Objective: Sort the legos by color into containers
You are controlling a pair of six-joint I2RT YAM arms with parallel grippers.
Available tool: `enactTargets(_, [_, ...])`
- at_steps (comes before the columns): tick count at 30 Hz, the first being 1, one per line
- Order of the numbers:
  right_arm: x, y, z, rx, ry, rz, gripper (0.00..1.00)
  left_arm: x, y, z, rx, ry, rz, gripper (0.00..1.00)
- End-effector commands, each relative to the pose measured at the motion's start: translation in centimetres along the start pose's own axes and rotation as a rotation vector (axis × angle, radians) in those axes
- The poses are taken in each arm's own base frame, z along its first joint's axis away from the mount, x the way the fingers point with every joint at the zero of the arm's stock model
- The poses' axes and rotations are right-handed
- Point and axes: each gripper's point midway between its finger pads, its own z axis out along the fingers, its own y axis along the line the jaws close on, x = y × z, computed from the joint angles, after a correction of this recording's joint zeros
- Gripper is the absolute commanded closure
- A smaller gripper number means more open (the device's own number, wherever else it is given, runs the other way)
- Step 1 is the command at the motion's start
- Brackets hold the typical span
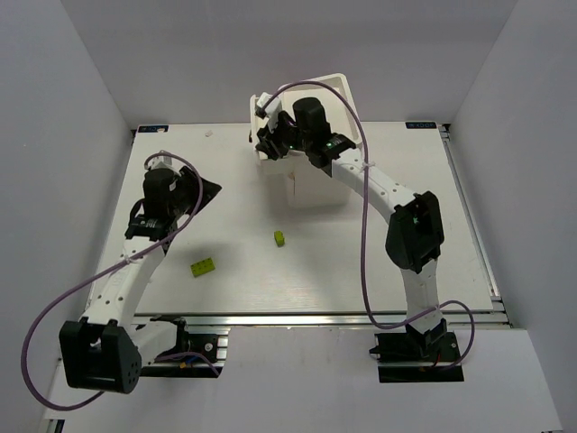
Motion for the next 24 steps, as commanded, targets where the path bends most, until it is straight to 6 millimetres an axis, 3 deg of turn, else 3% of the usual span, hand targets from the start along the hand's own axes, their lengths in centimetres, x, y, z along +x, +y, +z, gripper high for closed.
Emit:
enactTargets(1, [-3.3, -2.1, -1.1, 0.073, -0.071, -0.057, 0.54, -2.8, -3.5, 1.5, 0.13, -0.063, -0.001, 0.5])
enactTargets(2, [-3.3, -2.2, -1.2, 0.073, -0.069, -0.06, 0.42, -3.1, -4.0, 2.0, 0.144, -0.061, 0.003, 0.57])
enactTargets(3, [-3.5, -2.3, -1.3, 0.076, -0.074, -0.064, 0.39, -3.5, -4.6, 2.5, 0.163, -0.065, 0.008, 0.71])
enactTargets(4, [-3.6, -2.5, -1.5, 0.079, -0.076, -0.065, 0.35, -4.0, -4.8, 3.7, 0.16, -0.056, 0.01, 0.75])
enactTargets(5, [-3.7, -2.5, -1.6, 0.075, -0.076, -0.064, 0.31, -4.2, -5.1, 4.4, 0.168, -0.051, 0.01, 0.77])
enactTargets(8, [-5.1, -3.0, -2.7, 0.078, -0.105, -0.055, 0.28, -4.5, -5.5, 7.2, 0.178, -0.024, 0.007, 0.8])
enactTargets(9, [-6.3, -2.7, -3.4, 0.062, -0.131, -0.041, 0.28, -5.1, -6.5, 7.9, 0.224, -0.033, 0.011, 0.8])
enactTargets(11, [-8.4, -2.9, -5.2, 0.061, -0.173, -0.013, 0.35, -5.5, -7.4, 10.1, 0.26, -0.017, 0.012, 0.79])
enactTargets(13, [-9.6, -2.3, -6.4, 0.03, -0.202, 0.012, 0.49, -5.3, -8.1, 11.5, 0.299, 0.022, 0.001, 0.79])
enactTargets(14, [-10.4, -3.0, -7.8, 0.046, -0.218, 0.021, 0.7, -5.4, -8.3, 12.9, 0.308, 0.036, -0.004, 0.79])
enactTargets(15, [-10.8, -2.9, -8.5, 0.051, -0.227, 0.035, 0.8, -5.4, -8.5, 13.5, 0.323, 0.048, -0.004, 0.79])
enactTargets(16, [-9.8, -3.3, -8.9, 0.061, -0.221, 0.074, 0.87, -5.1, -9.0, 13.9, 0.349, 0.078, -0.007, 0.79])
enactTargets(17, [-10.8, -3.6, -10.5, 0.08, -0.247, 0.072, 0.95, -5.7, -10.0, 14.3, 0.377, 0.08, 0.0, 0.79])
enactTargets(19, [-11.2, -4.4, -12.0, 0.121, -0.275, 0.067, 0.96, -4.7, -10.5, 15.8, 0.404, 0.128, 0.008, 0.78])
enactTargets(20, [-10.9, -4.9, -13.1, 0.143, -0.274, 0.067, 0.94, -4.7, -12.2, 15.6, 0.466, 0.147, 0.028, 0.78])
enactTargets(21, [-10.6, -5.7, -13.8, 0.175, -0.27, 0.068, 0.93, -4.1, -12.0, 16.4, 0.483, 0.172, 0.026, 0.77])
enactTargets(24, [-9.5, -7.3, -15.3, 0.24, -0.249, 0.081, 0.91, -2.7, -13.7, 16.6, 0.589, 0.231, 0.001, 0.77])
